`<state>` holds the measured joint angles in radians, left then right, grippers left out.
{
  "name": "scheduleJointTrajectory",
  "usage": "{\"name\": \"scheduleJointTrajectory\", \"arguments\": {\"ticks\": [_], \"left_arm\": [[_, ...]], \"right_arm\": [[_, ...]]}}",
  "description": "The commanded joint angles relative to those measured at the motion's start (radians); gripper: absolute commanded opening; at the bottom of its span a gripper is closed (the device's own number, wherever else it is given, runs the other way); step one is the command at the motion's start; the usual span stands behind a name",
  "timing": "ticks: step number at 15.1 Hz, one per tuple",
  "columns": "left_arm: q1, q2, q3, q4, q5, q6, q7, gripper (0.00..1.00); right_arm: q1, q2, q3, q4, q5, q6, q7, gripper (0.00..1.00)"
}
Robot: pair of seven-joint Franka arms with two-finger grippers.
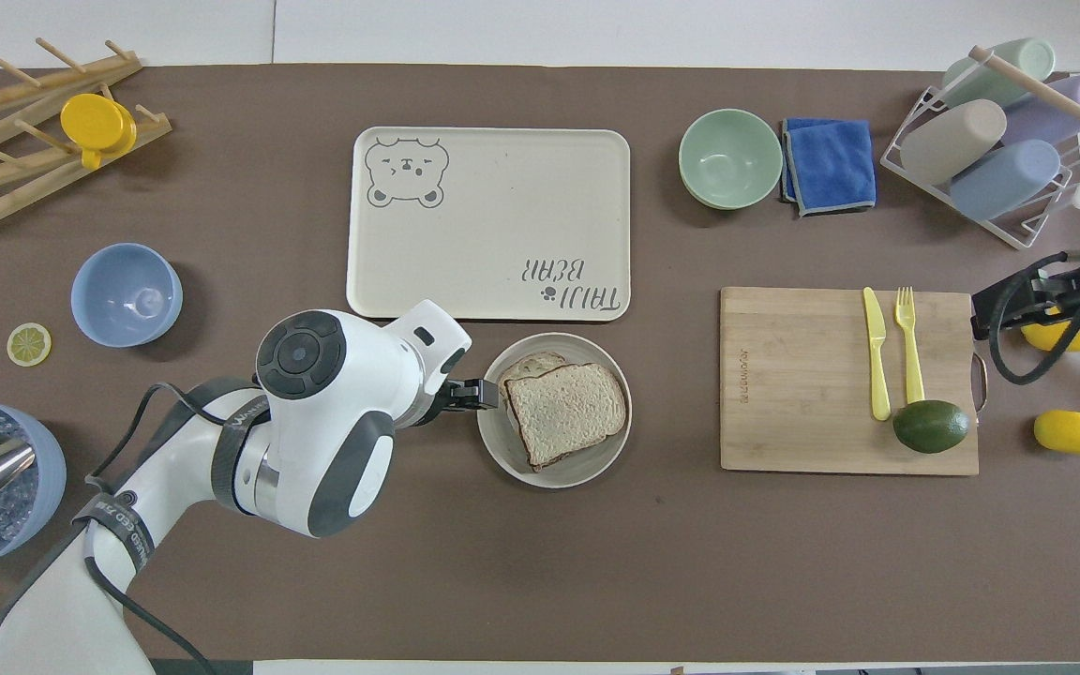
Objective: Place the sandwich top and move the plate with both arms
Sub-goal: 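Reach the left gripper toward the rim of the white plate, then grasp the white plate rim with the left gripper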
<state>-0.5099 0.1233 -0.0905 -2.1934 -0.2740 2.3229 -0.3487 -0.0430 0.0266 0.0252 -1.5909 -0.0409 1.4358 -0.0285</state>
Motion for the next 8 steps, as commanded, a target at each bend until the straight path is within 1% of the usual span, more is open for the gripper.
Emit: {"name": "scheduleJointTrajectory", "arguments": {"ticks": [1,8], "left_arm": [[-0.025,0.009,0.014,-0.015,-0.030,0.027,-0.007,0.91],[-0.067,0.029,0.014,-0.016,-0.100,0.041,-0.007,0.78]], "right_arm": [[-0.021,0.007,0.032,0.016,0.003,0.005,-0.014,1.00],[-0.012,-0.002,0.032,0.011,0.004,-0.009,-0.018,1.00]]}}
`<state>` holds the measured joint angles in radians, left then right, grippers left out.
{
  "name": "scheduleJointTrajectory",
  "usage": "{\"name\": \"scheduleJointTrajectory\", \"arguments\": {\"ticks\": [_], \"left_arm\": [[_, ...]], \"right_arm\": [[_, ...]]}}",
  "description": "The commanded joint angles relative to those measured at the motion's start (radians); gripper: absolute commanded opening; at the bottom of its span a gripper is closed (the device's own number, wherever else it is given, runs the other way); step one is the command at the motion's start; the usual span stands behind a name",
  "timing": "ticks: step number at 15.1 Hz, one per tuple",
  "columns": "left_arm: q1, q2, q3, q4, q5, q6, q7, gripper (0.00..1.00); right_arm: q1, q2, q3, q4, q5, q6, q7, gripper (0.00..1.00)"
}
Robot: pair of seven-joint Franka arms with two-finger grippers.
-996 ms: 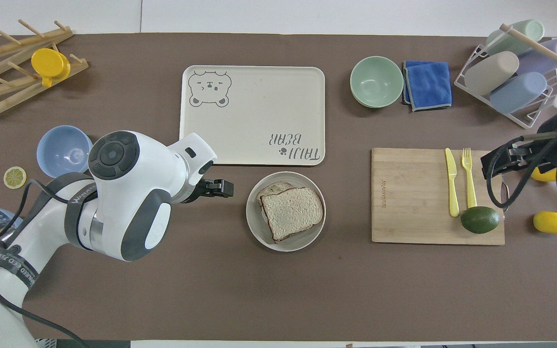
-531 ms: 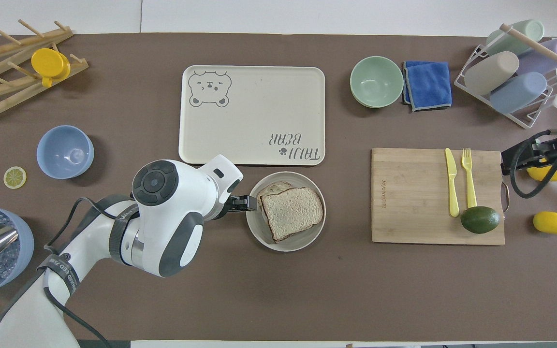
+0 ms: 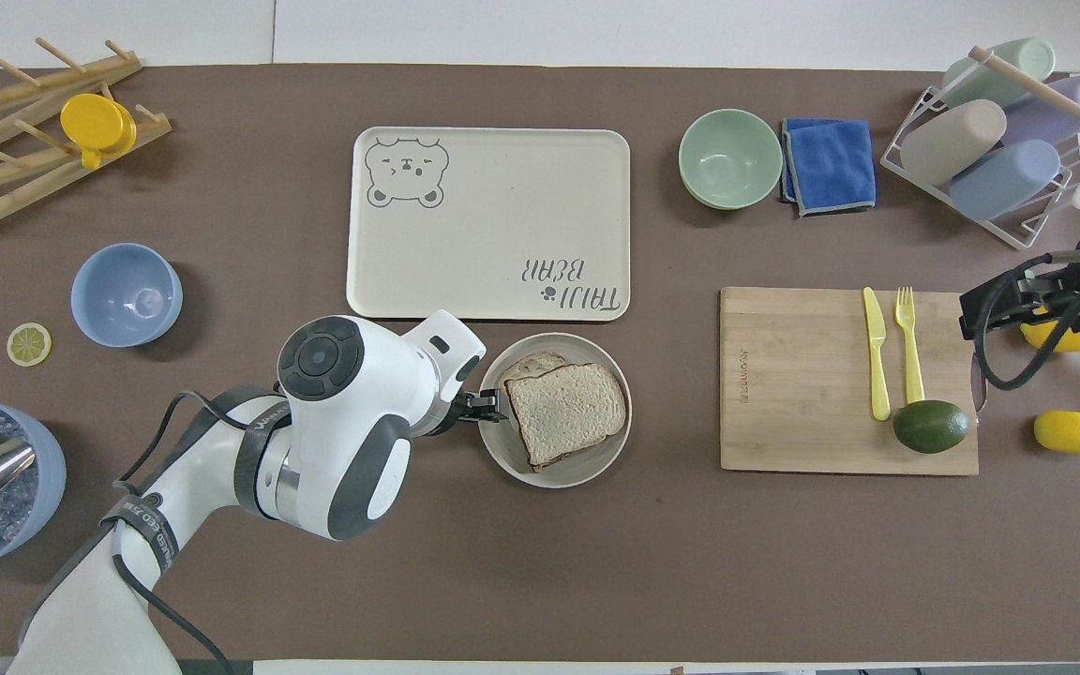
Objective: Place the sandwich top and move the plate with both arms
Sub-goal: 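Grasp the white plate rim with the left gripper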
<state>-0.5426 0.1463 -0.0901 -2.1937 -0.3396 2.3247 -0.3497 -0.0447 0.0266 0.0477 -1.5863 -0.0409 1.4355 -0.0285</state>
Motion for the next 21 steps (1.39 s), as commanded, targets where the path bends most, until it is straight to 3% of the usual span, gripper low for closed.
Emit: {"name": "scheduleJointTrajectory", "arguments": {"ticks": [1,11,17,21], "left_arm": [[-0.040,0.016,0.013,-0.015,-0.041,0.056,-0.006,0.77],[-0.037,0.029,0.013,-0.012,-0.050,0.062,0.000,0.53],[-0.033,0.027,0.015,-0.014,-0.050,0.059,0.008,0.33],[-0.030,0.027,0.015,-0.014,-0.050,0.056,0.009,0.00]], "right_arm": [[-0.012,-0.002,0.009,0.006,0.004,-0.016,-0.019,1.00],[-0.007,-0.002,0.009,0.005,0.003,-0.023,-0.028,1.00],[-0.006,-0.002,0.009,0.006,0.003,-0.021,-0.028,1.00],[-0.006,-0.002,0.009,0.006,0.003,-0.023,-0.028,1.00]]}}
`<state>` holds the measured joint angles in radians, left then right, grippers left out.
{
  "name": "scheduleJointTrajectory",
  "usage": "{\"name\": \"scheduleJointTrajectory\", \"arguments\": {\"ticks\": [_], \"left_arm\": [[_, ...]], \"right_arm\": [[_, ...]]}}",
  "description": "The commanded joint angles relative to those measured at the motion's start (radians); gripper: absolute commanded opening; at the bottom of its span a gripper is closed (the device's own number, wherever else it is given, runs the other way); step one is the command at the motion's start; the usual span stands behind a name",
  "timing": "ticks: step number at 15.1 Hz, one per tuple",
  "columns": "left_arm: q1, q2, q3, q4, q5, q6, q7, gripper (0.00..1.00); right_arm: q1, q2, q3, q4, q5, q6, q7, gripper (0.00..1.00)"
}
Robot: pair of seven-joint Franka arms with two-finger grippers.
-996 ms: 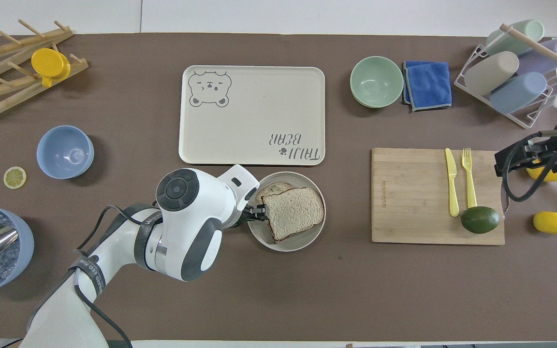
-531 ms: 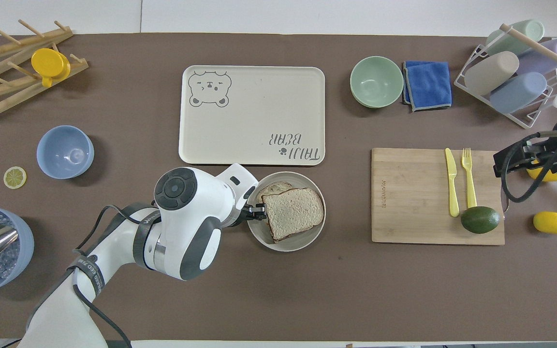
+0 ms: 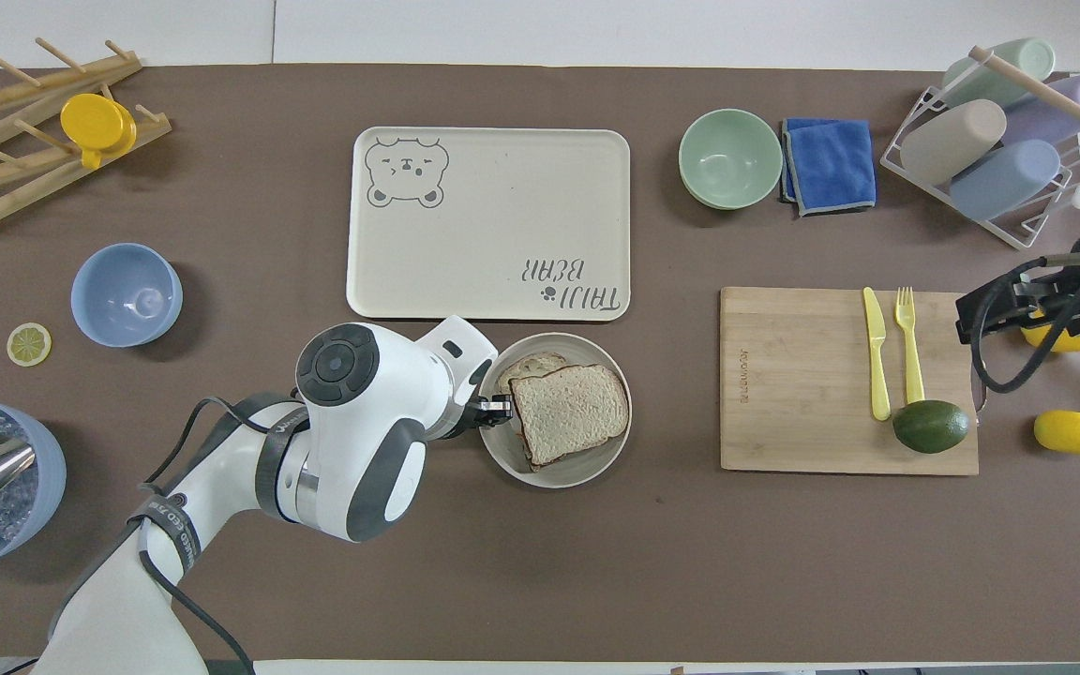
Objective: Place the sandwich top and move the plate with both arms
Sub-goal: 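Grasp the white plate rim with the left gripper, then slide the plate with the left gripper onto the bear tray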
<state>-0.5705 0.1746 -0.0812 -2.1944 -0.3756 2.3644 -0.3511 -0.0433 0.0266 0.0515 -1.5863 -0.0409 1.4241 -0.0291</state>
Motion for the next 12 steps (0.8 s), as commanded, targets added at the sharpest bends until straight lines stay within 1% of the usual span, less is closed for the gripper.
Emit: {"name": "scheduleJointTrajectory", "arguments": {"ticks": [1,5,6,8,10,12], "left_arm": [[0.004,-0.001,0.006,-0.013,-0.014,0.016,0.011,0.00],[0.024,-0.001,0.006,-0.007,-0.013,0.007,0.026,0.00],[0.050,-0.006,0.006,-0.002,-0.013,-0.002,0.030,0.00],[0.089,-0.029,0.004,0.019,-0.013,-0.066,0.085,0.00],[0.141,-0.043,0.003,0.065,-0.014,-0.155,0.124,0.00],[0.170,-0.050,0.004,0.105,-0.035,-0.213,0.141,0.00]], "right_arm": [[-0.007,-0.002,0.005,0.006,0.003,-0.011,-0.028,1.00],[-0.007,-0.002,0.005,0.006,0.003,-0.011,-0.028,1.00],[-0.007,-0.002,0.005,0.006,0.003,-0.011,-0.028,1.00],[-0.007,-0.004,0.005,0.006,0.003,-0.013,-0.028,1.00],[-0.006,-0.004,0.005,0.006,0.003,-0.014,-0.028,1.00],[-0.006,-0.002,0.005,0.006,0.003,-0.014,-0.028,1.00]]}}
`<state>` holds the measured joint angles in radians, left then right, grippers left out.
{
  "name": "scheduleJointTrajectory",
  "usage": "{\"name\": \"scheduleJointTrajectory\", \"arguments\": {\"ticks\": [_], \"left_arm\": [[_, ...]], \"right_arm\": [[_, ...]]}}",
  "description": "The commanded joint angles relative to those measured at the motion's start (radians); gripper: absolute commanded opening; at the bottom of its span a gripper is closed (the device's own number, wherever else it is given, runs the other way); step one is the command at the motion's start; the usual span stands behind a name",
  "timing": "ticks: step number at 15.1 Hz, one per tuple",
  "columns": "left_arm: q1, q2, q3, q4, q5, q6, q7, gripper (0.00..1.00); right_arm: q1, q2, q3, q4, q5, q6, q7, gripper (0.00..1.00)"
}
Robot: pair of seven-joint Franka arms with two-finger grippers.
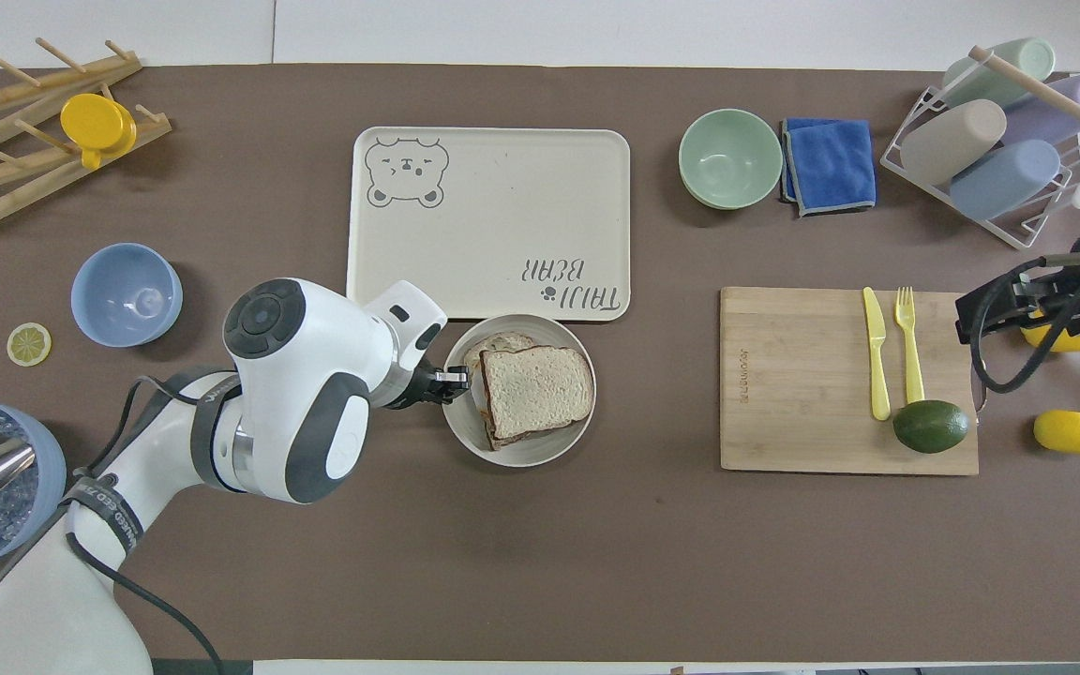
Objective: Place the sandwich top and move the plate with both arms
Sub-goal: 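Slide the plate with the left gripper onto the bear tray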
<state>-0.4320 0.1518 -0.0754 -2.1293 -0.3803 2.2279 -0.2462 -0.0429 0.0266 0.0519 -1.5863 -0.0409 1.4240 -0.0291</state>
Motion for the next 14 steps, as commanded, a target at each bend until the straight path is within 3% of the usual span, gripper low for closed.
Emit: {"name": "scheduleJointTrajectory", "arguments": {"ticks": [1,4,7,10,14], "left_arm": [[0.045,-0.029,-0.001,0.066,-0.043,-0.106,0.044,0.00],[0.097,-0.009,0.000,0.165,-0.065,-0.169,0.047,0.00],[0.145,0.060,0.000,0.296,-0.078,-0.185,0.044,0.00],[0.168,0.191,0.002,0.486,-0.080,-0.214,0.039,0.00],[0.168,0.368,0.008,0.658,-0.058,-0.195,0.039,0.00]], "right_arm": [[-0.006,-0.002,0.006,0.006,0.001,-0.014,-0.028,1.00],[-0.006,-0.002,0.006,0.008,0.001,-0.014,-0.028,1.00],[-0.006,-0.004,0.006,0.006,0.001,-0.013,-0.028,1.00],[-0.005,-0.004,0.008,0.008,0.001,-0.013,-0.028,1.00],[-0.006,-0.004,0.009,0.008,0.001,-0.013,-0.028,1.00]]}}
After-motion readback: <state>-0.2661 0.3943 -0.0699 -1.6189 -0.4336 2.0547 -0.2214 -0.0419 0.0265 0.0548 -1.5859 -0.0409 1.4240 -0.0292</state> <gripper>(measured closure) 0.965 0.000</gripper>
